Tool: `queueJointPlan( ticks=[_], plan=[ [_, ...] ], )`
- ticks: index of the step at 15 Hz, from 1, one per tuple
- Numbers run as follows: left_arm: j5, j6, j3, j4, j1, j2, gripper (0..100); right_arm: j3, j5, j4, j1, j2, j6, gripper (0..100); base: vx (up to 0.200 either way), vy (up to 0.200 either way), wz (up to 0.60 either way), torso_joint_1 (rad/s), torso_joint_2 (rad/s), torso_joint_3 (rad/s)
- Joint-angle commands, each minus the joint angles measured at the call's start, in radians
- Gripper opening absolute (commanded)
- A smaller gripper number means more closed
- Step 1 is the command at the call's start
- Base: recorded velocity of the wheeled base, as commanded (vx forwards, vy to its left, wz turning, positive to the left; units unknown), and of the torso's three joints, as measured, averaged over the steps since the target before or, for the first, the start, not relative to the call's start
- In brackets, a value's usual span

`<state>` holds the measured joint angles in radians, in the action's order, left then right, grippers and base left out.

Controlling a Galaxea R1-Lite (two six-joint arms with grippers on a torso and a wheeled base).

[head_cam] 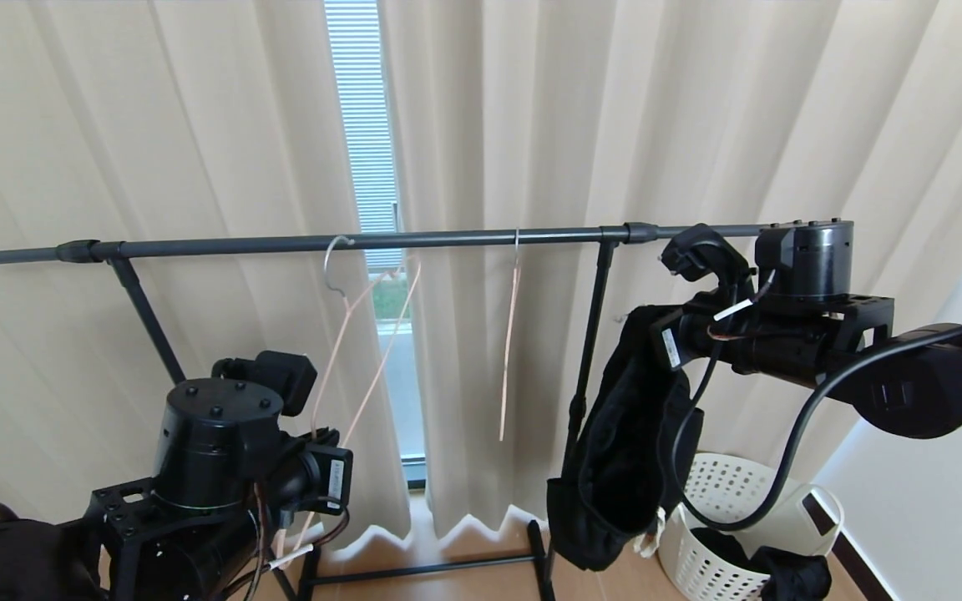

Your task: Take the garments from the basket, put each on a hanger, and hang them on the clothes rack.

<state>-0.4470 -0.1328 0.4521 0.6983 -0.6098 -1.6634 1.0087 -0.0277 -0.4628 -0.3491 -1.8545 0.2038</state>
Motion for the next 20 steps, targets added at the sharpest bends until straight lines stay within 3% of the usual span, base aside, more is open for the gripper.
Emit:
queueJointPlan(
  ticks=[1,8,11,15,17,18,20],
  plan=[
    [0.001,0.001,-0.013,0.020,-0.018,-0.002,0,0.001,0.000,0.000,-0.001,0.001,0.000,0,0.000,0.000,0.00,0.000,0.00,0.000],
    [0.002,0.025,-0.050,0.032,-0.061,0.024,0,0.002,0.000,0.000,-0.001,0.001,0.002,0,0.000,0.000,0.00,0.000,0.00,0.000],
    [0.074,0.045,-0.049,0.050,-0.061,0.060,0,0.001,0.000,0.000,-0.001,0.000,0.000,0,0.000,0.000,0.00,0.000,0.00,0.000],
    [0.218,0.160,-0.043,0.138,-0.033,0.077,0,0.001,-0.005,0.000,0.001,0.001,0.000,0,0.000,0.000,0.00,0.000,0.00,0.000],
    [0.278,0.206,-0.052,0.181,-0.016,0.085,0,0.004,-0.026,0.000,0.001,0.000,0.002,0,0.000,0.000,0.00,0.000,0.00,0.000],
    [0.350,0.229,-0.059,0.214,-0.004,0.090,0,0.002,-0.049,0.001,0.001,-0.003,0.002,0,0.000,0.000,0.00,0.000,0.00,0.000],
    [0.406,0.231,-0.086,0.253,-0.004,0.086,0,0.002,-0.104,0.001,-0.001,-0.002,0.002,0,0.000,0.000,0.00,0.000,0.00,0.000]
  ],
)
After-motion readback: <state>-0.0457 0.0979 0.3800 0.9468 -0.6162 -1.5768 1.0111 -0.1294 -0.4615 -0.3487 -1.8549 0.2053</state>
